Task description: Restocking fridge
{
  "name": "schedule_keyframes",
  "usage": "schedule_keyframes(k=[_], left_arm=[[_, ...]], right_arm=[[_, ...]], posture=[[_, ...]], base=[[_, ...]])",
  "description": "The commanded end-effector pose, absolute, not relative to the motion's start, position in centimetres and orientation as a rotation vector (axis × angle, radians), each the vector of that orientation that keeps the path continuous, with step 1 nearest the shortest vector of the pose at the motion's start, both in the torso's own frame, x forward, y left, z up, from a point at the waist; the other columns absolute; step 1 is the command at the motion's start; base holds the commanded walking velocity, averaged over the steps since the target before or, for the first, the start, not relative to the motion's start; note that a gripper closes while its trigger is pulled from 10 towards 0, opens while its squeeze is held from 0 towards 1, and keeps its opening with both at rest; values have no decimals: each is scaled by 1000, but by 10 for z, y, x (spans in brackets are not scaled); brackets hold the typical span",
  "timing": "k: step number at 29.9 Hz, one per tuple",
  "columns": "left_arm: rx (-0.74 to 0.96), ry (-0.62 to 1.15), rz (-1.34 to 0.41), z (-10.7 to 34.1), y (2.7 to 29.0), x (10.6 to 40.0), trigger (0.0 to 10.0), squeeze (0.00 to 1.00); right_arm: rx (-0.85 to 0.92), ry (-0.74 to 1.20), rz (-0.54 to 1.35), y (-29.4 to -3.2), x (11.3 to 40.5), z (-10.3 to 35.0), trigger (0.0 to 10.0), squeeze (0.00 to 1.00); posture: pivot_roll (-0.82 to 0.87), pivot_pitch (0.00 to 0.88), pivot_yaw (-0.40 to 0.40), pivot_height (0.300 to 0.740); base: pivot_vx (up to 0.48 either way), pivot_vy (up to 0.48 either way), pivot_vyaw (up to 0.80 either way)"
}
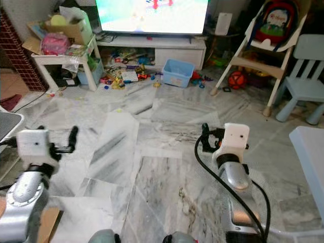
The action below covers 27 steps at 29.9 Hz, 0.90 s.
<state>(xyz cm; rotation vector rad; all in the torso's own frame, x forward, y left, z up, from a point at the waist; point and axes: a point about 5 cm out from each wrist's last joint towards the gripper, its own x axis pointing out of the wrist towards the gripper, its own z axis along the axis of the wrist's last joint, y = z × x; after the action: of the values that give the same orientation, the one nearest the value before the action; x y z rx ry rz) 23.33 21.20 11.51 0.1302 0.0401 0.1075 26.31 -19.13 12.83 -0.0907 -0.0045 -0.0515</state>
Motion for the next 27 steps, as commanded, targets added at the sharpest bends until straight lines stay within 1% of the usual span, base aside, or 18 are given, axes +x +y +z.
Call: schedule_keyframes(k=[1, 6, 15, 22, 27], left_arm=[[145, -5, 103, 125, 208, 235, 10000, 0], [146, -11, 78, 126, 203, 236, 10000, 0], [162, -15, 74, 130, 206, 239, 10000, 0], [164, -11, 61, 129, 205, 238, 10000, 0], [168, -7, 57, 129, 206, 237, 10000, 0]], right_arm=[[-111, -59, -35, -189, 266, 141, 10000, 0], [-134, -81, -44, -187, 265, 146, 10000, 0], [-79, -29, -31, -182, 252, 137, 10000, 0], [-67, -22, -34, -179, 251, 135, 10000, 0], [-50, -6, -21, -172, 247, 131, 10000, 0]], posture=[[15, 5, 2, 740], [12, 37, 23, 740], [22, 37, 31, 740], [25, 44, 37, 740], [30, 48, 38, 740]], base=[[0, 0, 0], [0, 0, 0], [0, 0, 0], [0, 0, 0], [0, 0, 0]])
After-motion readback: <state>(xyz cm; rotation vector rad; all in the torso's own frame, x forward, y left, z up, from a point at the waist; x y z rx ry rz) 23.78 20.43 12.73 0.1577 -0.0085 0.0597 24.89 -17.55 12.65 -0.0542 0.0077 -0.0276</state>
